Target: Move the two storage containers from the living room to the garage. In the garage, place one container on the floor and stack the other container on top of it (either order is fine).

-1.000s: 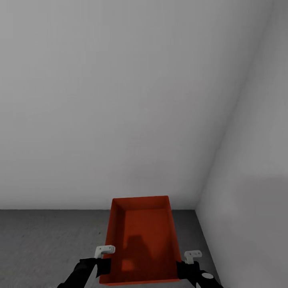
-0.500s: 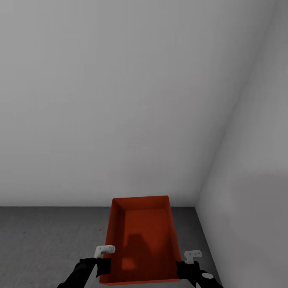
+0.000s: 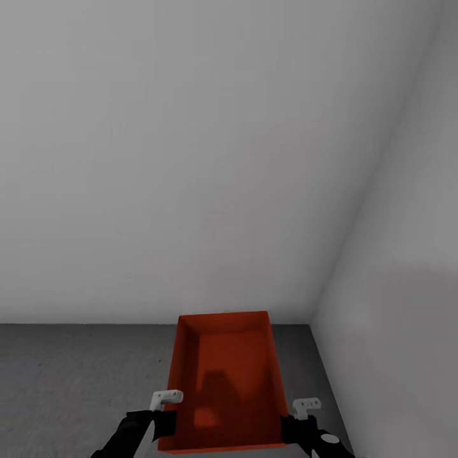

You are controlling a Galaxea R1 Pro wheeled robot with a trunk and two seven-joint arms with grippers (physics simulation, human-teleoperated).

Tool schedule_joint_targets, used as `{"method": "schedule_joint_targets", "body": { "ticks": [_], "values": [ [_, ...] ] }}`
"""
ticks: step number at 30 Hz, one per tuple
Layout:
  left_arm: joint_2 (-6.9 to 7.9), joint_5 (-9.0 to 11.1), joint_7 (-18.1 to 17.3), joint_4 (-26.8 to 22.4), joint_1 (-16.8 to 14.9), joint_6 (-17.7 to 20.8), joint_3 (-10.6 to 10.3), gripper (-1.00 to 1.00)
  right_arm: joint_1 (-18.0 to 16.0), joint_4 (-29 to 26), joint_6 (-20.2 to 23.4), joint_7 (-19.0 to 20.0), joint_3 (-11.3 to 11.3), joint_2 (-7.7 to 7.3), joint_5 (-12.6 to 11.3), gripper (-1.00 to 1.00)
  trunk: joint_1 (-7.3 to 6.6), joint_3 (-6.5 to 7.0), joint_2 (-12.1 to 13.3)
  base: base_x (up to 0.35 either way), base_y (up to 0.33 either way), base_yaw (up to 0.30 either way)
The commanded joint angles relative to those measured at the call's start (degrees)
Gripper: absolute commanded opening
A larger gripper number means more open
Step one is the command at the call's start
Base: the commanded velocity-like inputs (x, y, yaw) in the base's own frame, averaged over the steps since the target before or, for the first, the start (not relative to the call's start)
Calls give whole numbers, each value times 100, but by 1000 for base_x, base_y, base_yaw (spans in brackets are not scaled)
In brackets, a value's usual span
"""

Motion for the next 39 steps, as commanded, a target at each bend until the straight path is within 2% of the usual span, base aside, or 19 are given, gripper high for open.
{"method": "schedule_joint_targets", "body": {
  "ticks": [1, 39],
  "values": [
    [-234, 3, -6, -145, -6, -411, 47, -100, 2, 26, -21, 12, 158, 142, -31, -100, 1, -19, -9, 0, 0, 0],
    [-234, -3, -1, -145, -6, -410, 47, -100, 2, 26, -28, 12, 158, 142, -35, -100, 1, -369, -9, 0, 0, 0]
  ]
}}
